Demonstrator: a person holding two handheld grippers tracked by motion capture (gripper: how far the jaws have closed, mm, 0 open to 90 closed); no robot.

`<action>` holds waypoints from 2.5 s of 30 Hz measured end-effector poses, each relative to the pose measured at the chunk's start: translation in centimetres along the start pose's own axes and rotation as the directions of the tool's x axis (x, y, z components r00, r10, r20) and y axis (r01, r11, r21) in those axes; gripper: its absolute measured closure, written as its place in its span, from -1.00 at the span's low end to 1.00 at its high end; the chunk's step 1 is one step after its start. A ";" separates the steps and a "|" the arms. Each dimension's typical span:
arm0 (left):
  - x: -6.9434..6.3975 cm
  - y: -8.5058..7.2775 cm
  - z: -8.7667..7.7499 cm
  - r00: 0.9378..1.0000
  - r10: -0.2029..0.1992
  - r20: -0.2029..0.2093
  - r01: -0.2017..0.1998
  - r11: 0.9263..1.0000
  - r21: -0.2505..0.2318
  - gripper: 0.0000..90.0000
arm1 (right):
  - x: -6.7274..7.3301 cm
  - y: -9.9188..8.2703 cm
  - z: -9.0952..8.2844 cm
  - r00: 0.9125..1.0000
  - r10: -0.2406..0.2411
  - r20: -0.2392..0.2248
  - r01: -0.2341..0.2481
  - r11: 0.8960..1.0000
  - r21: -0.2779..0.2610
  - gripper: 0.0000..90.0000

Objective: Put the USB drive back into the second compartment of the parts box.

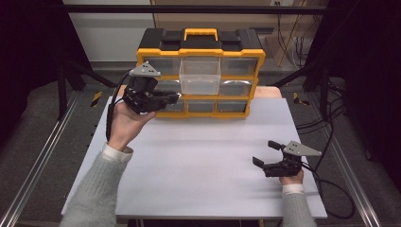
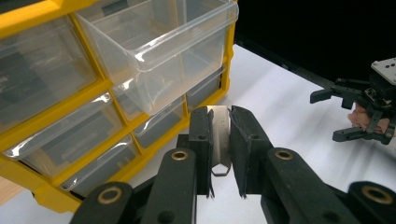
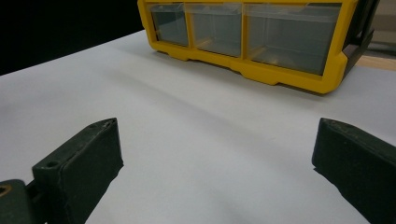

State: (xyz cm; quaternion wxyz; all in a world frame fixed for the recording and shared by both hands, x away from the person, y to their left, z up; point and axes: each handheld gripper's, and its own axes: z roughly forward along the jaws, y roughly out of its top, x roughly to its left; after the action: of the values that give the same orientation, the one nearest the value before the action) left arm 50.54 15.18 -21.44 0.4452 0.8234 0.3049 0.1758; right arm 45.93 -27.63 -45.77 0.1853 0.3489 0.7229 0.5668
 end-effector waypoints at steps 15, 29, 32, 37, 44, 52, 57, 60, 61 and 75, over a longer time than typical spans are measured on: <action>0.8 2.2 -0.1 1.000 -0.009 -0.017 0.009 1.000 -0.007 0.75 | 0.0 0.0 0.1 1.000 0.002 -0.001 -0.002 1.000 0.004 -0.96; 1.2 4.4 0.2 0.999 -0.013 -0.032 0.012 1.000 -0.012 0.75 | 0.0 0.0 0.0 1.000 0.001 0.001 -0.001 1.000 0.001 -0.96; 1.2 5.0 0.4 0.999 -0.009 -0.035 0.009 1.000 -0.013 0.75 | 0.0 0.0 0.0 1.000 0.001 0.001 -0.001 1.000 0.002 -0.95; 1.2 5.8 0.8 0.999 -0.010 -0.041 0.010 1.000 -0.014 0.75 | 0.0 0.0 0.0 1.000 0.001 0.001 -0.001 1.000 0.001 -0.95; 1.6 6.5 1.9 0.999 -0.024 -0.043 0.023 1.000 -0.015 0.75 | 0.0 0.0 0.0 1.000 0.001 0.000 -0.001 1.000 0.000 -0.95; 2.4 7.4 3.5 0.998 -0.027 -0.062 0.027 1.000 -0.003 0.75 | 0.0 0.0 0.0 1.000 0.000 0.002 0.000 1.000 0.003 -0.95; 3.0 7.4 4.5 0.997 -0.038 -0.072 0.038 0.999 0.004 0.75 | 0.0 0.0 -0.1 1.000 0.002 0.002 -0.002 1.000 0.000 -0.95; 3.4 7.3 5.0 0.996 -0.041 -0.074 0.041 0.999 0.002 0.75 | 0.0 0.0 0.0 1.000 0.000 0.002 0.000 1.000 0.003 -0.95; 3.5 7.3 5.1 0.996 -0.045 -0.072 0.045 0.999 0.000 0.75 | 0.0 0.0 0.0 1.000 -0.001 0.002 0.001 1.000 0.003 -0.95; 4.2 7.0 7.3 0.995 -0.046 -0.086 0.048 0.998 0.026 0.75 | 0.0 0.0 0.0 1.000 0.002 0.003 -0.002 1.000 0.001 -0.95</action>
State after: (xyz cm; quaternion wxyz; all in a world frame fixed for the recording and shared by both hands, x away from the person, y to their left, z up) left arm 60.23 10.40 -19.43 0.4241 0.8139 0.3455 0.1960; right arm 45.89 -27.66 -45.78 0.1856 0.3507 0.7224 0.5663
